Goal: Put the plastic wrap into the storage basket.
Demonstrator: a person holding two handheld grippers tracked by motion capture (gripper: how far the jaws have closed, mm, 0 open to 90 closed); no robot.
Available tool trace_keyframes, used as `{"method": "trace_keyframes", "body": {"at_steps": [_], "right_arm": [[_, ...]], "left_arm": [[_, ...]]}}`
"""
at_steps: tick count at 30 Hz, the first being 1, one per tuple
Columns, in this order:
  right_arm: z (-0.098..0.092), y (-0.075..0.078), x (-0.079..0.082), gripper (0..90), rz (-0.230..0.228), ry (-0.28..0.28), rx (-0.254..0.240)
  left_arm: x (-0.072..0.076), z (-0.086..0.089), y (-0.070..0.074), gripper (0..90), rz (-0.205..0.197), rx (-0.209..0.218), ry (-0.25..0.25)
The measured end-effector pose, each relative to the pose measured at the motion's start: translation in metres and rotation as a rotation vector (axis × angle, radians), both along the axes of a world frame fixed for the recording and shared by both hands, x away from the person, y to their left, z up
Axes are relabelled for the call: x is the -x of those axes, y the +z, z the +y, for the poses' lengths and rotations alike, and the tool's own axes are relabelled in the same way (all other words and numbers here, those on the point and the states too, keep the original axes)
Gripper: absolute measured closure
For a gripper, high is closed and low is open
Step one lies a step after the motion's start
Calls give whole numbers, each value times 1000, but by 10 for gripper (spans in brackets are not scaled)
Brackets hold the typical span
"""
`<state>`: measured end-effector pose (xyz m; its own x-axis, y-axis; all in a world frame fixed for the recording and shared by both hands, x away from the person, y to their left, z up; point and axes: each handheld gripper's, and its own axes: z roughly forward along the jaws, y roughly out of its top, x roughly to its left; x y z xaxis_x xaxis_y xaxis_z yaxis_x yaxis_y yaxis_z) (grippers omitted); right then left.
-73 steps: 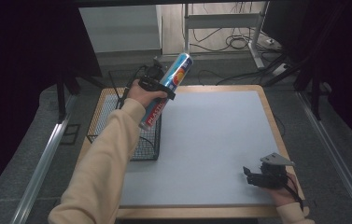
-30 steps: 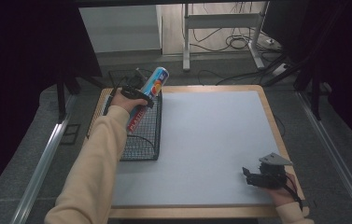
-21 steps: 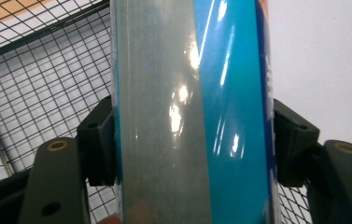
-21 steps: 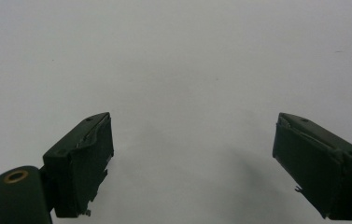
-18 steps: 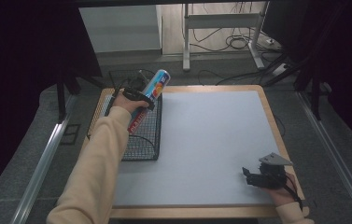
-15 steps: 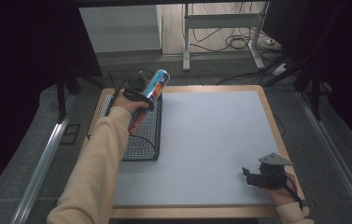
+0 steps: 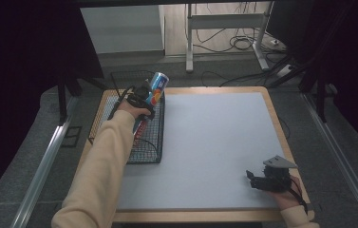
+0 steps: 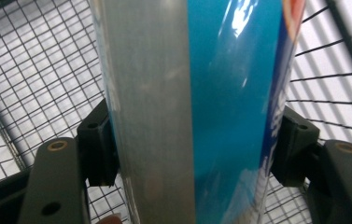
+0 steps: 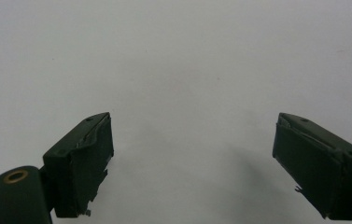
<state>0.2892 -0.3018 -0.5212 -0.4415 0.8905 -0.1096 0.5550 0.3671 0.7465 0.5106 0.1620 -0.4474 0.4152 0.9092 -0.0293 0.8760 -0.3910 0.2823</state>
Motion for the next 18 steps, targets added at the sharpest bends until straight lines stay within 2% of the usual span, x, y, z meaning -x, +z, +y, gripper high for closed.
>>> {"method": "trace_keyframes", "body": {"at_steps": [10, 13, 18], "right_arm": [[1, 0, 0, 125, -1, 4, 2], [1, 0, -1, 125, 2, 4, 2], [1, 0, -1, 125, 2, 6, 1]], "left_arm": [[-3, 1, -3, 311, 11, -32, 10], [-3, -2, -2, 300, -1, -62, -9], [-3, -2, -3, 295, -10, -64, -20]]}}
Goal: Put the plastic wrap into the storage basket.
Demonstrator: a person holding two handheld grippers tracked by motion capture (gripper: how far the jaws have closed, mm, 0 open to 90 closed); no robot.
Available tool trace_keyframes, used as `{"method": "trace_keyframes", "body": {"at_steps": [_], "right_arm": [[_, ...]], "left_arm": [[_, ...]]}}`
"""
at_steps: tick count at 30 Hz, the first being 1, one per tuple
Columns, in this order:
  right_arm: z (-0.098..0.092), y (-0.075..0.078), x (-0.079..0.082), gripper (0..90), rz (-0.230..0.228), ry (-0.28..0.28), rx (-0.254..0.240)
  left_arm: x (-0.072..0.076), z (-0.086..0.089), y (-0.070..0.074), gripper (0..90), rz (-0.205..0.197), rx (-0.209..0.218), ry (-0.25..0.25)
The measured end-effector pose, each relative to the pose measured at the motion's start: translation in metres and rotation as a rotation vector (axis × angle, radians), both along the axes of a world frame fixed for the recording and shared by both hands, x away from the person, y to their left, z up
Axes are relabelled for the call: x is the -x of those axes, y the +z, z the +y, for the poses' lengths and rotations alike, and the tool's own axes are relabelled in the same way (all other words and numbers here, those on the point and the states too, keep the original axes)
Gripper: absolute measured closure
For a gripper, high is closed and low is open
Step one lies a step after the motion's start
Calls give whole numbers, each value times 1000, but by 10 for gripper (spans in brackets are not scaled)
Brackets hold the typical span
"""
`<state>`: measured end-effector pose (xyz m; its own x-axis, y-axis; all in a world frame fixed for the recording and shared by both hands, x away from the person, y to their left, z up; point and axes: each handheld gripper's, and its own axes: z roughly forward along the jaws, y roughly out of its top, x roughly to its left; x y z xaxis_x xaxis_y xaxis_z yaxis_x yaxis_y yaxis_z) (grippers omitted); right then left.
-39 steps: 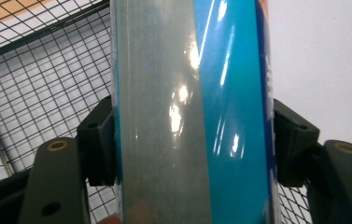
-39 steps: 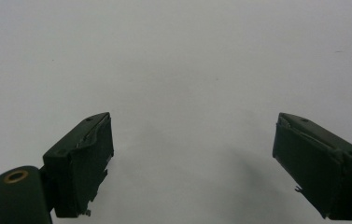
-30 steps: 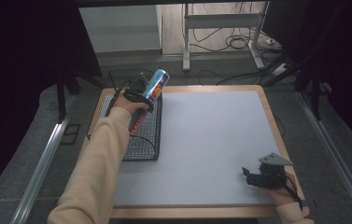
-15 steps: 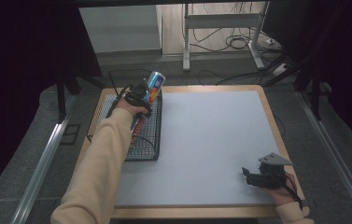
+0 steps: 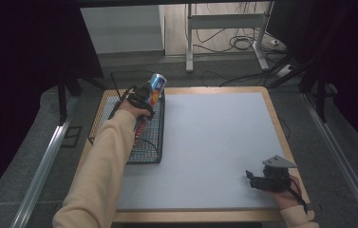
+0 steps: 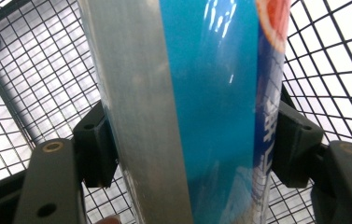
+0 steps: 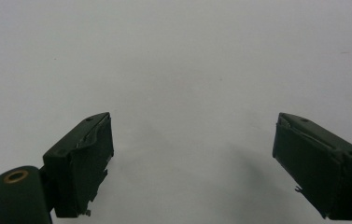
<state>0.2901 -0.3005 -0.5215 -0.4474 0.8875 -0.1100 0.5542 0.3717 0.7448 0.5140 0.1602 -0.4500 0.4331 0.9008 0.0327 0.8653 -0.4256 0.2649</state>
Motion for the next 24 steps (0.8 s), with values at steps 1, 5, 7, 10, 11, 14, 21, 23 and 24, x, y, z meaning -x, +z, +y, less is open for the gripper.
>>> {"method": "trace_keyframes", "body": {"at_steps": [1, 5, 7, 10, 11, 14, 21, 23, 24], "right_arm": [[0, 0, 0, 125, 0, 1, 0], [0, 0, 0, 125, 3, 3, 0], [0, 0, 0, 125, 4, 3, 1], [0, 0, 1, 125, 3, 2, 0], [0, -1, 1, 125, 3, 2, -1], [0, 0, 1, 125, 1, 1, 1], [0, -1, 1, 125, 4, 4, 0], [0, -1, 1, 125, 3, 3, -1], [0, -1, 0, 125, 4, 3, -2]], "left_arm": [[0, 0, 0, 293, -3, 1, 3], [0, 3, 9, 250, -60, 38, 27], [0, 4, 8, 252, -59, 42, 21], [1, 5, 6, 285, -66, 40, 15], [1, 5, 6, 285, -67, 40, 14], [1, 4, 6, 239, -60, 55, 12], [3, 4, 12, 140, -84, 90, 18], [5, 4, 15, 126, -95, 94, 8], [6, 4, 17, 123, -102, 101, 7]]}}
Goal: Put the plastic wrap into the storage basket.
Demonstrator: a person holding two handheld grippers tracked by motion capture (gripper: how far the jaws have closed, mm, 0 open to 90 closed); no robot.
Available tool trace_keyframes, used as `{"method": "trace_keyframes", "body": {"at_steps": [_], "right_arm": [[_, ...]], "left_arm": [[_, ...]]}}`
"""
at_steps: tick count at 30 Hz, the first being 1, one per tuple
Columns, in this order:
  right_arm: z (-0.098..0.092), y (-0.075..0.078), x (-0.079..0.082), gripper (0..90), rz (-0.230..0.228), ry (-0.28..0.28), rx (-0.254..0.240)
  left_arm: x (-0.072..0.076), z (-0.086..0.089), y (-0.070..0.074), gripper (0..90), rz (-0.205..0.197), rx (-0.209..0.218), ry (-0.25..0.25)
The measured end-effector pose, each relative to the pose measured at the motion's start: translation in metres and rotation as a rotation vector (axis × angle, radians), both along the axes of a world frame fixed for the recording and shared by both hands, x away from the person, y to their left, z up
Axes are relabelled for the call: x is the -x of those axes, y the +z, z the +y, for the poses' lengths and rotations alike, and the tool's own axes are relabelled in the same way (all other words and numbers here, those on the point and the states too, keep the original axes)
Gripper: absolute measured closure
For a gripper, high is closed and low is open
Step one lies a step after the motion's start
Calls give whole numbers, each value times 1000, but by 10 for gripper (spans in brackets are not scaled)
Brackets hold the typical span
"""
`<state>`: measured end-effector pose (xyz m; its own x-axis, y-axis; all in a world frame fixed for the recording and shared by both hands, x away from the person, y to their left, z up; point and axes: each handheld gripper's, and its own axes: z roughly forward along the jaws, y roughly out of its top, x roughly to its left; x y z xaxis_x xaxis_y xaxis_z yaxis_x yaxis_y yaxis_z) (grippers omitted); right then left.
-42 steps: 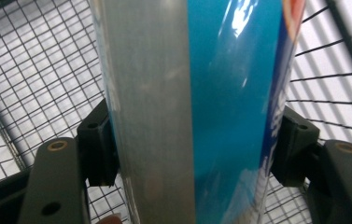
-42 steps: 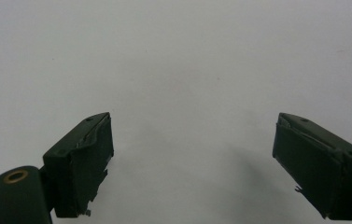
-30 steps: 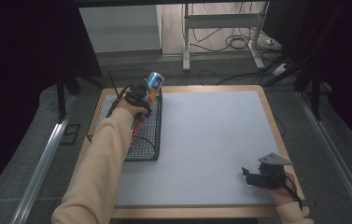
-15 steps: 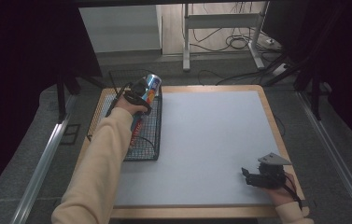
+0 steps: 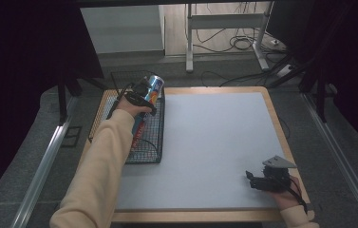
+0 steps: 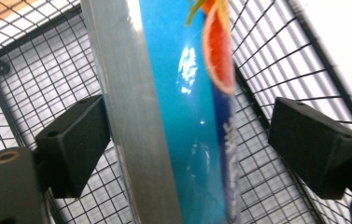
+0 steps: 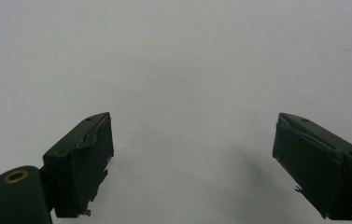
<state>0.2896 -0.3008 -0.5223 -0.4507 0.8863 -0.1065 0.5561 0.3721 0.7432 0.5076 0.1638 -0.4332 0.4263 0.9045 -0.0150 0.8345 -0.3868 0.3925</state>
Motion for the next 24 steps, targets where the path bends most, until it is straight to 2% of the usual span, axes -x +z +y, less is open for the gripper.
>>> {"method": "trace_keyframes", "body": {"at_steps": [5, 10, 15, 18, 24], "right_arm": [[-1, 0, -2, 125, 2, 0, -7], [1, 0, -4, 125, 3, 9, -8], [2, 1, -5, 125, -1, 10, -13], [3, 2, -7, 125, -3, 13, -19], [7, 5, -7, 125, -13, 21, -14]], "left_arm": [[9, 1, 14, 114, -38, 40, -10], [20, 1, 27, 102, -82, 60, -23], [35, 7, 47, 104, -139, 137, -46], [49, 10, 57, 115, -165, 189, -88], [72, 9, 63, 123, -191, 258, -133]]}}
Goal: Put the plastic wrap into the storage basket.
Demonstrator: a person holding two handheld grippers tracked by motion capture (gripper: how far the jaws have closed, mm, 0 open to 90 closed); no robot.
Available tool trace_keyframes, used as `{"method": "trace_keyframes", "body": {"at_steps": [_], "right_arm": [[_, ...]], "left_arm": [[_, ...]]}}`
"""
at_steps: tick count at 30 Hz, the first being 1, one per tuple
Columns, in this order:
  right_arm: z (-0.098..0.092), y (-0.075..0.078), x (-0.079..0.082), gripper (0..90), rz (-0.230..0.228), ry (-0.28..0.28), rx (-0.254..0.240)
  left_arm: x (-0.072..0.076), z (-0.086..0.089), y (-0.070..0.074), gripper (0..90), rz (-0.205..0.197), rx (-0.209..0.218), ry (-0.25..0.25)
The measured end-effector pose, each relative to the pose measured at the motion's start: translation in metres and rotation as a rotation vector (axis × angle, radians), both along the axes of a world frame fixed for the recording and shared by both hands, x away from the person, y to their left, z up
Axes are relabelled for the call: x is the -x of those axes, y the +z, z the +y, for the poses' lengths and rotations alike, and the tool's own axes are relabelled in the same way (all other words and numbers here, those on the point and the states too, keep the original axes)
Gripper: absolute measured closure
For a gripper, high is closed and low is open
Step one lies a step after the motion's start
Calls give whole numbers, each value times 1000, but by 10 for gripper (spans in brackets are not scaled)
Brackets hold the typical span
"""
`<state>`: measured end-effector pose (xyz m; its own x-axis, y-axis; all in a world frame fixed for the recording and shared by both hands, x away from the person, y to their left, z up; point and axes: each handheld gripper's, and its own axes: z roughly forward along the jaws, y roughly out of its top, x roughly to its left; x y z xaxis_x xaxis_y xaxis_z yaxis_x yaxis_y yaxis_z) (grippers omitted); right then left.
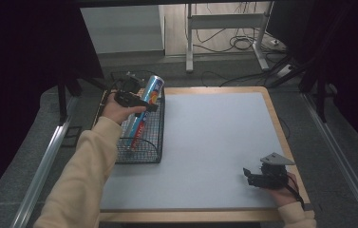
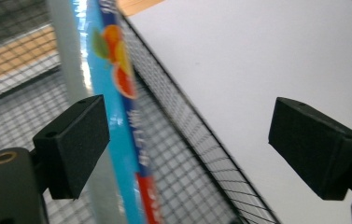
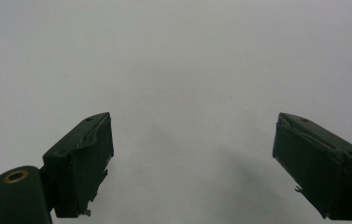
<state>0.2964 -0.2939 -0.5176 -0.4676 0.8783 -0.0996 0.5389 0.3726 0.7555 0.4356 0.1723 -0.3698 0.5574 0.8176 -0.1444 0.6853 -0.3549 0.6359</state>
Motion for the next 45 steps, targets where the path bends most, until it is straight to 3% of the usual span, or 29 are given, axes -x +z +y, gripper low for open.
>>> {"method": "trace_keyframes", "body": {"at_steps": [7, 17, 20, 30, 35, 45], "right_arm": [[0, 2, 2, 125, -6, -2, -2], [-3, 3, 4, 125, -12, -11, -2], [-3, 3, 4, 125, -12, -12, -2], [-1, 3, 4, 125, -9, -8, 2], [0, 1, 3, 124, 1, -3, -8], [0, 1, 3, 125, 3, -8, -9]], "left_arm": [[15, -8, -3, 123, -7, 36, -56], [41, -4, -3, 131, -39, 94, -85], [51, -2, -2, 131, -58, 86, -86], [79, 12, -4, 132, -56, 112, -97], [94, 18, -5, 131, -74, 112, -94], [107, 25, -3, 130, -93, 118, -94]]}}
